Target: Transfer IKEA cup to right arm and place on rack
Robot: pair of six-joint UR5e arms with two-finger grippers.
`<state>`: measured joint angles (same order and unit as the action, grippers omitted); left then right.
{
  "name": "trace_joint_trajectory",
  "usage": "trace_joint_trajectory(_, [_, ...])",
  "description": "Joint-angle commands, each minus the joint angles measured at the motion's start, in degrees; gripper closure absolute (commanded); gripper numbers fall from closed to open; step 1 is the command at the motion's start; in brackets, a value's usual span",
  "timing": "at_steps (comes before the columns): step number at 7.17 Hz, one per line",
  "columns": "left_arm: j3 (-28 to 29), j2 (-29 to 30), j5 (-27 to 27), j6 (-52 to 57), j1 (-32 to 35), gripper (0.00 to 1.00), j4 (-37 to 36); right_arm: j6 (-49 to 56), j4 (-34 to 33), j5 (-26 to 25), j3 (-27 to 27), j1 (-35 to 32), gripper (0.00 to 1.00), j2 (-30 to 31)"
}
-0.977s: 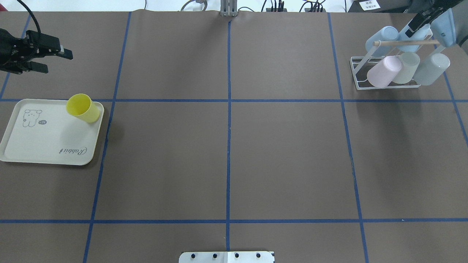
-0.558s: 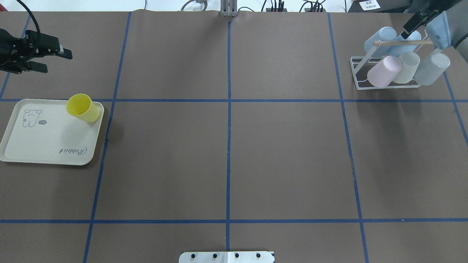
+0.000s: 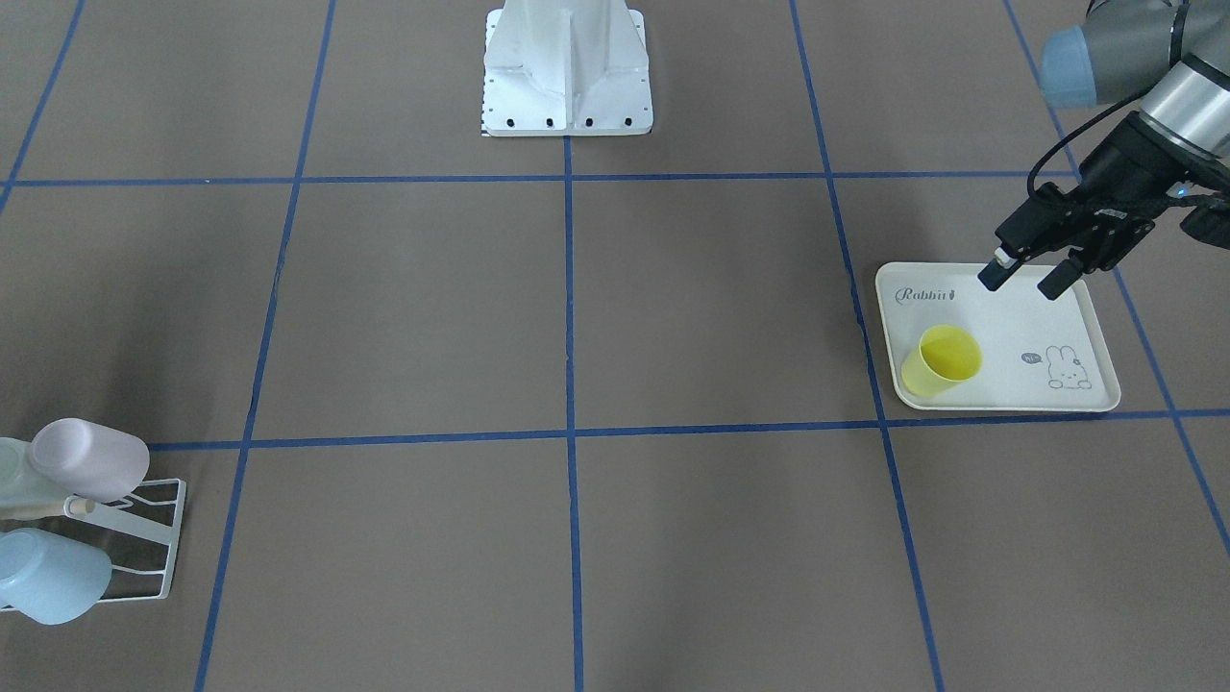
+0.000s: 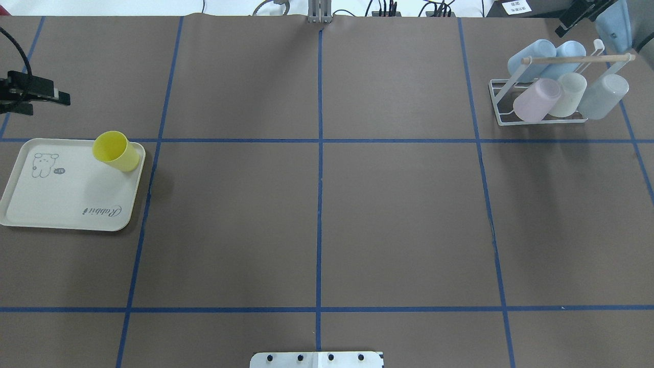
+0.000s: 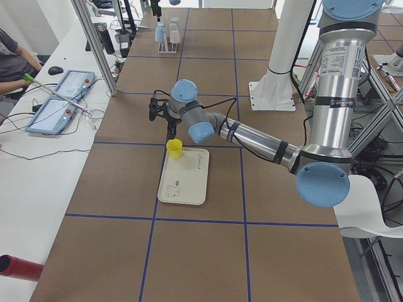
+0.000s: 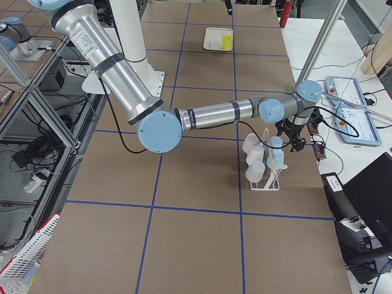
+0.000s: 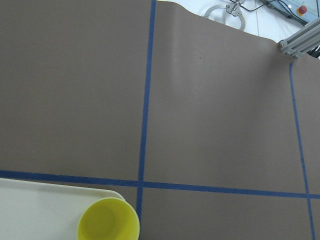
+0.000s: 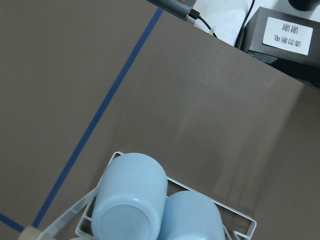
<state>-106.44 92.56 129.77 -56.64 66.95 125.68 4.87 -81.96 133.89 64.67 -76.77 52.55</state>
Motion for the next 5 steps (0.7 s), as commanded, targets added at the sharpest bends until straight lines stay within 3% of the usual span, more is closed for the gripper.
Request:
trace_joint_trajectory(1, [-0.1,-1.5,-3.4,7.3,-0.7,0.0,-7.9,-3.9,-0.1,5.0,3.2,-0.8,0.02,0.9])
trace_joint_trajectory(3, [0.1,-1.1,-3.3,15.4,-0.9,0.0,-15.5,-7.6,-0.1,5.1,9.0,-0.8,0.02,4.4])
trace_joint_trajectory(5, [0.7,-1.3,-3.0,17.6,-1.3,0.0,-16.3,-7.9,-0.1,5.1,9.3,-0.8,0.02,4.8])
